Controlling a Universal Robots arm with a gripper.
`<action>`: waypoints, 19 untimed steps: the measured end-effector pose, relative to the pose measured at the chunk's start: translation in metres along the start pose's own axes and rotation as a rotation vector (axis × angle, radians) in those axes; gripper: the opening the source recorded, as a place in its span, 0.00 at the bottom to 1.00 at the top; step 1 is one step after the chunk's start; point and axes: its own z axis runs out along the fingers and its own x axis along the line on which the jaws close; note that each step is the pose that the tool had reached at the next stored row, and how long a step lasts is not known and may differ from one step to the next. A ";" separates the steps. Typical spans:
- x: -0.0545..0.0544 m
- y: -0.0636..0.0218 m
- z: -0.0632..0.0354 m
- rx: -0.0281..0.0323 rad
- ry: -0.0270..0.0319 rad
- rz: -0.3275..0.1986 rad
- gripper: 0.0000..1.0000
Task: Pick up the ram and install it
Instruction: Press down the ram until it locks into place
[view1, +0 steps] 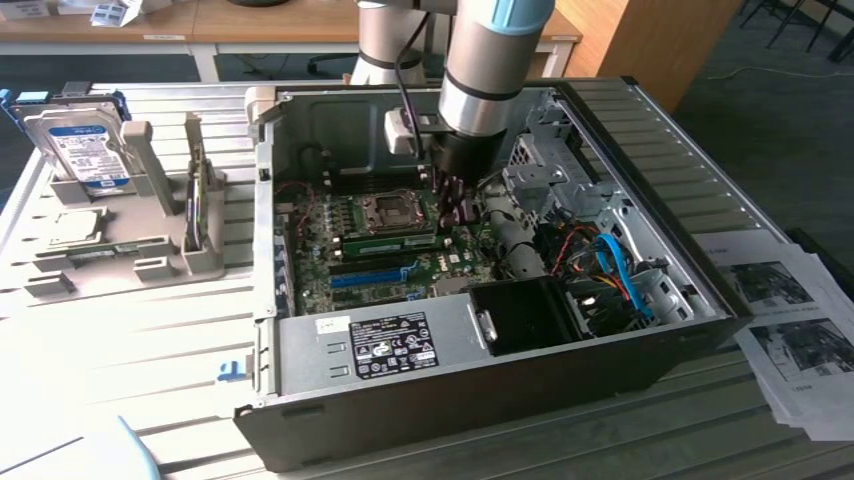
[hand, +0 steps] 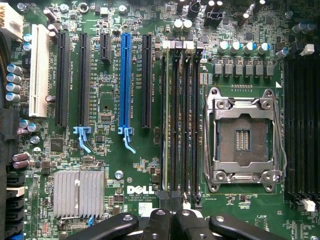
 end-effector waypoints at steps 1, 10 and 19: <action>0.000 0.0000 0.0003 0.0000 0.0000 0.000 0.09; 0.000 -0.0001 0.0015 -0.0001 0.0002 0.000 0.09; 0.000 -0.0001 0.0022 -0.0001 0.0002 0.000 0.09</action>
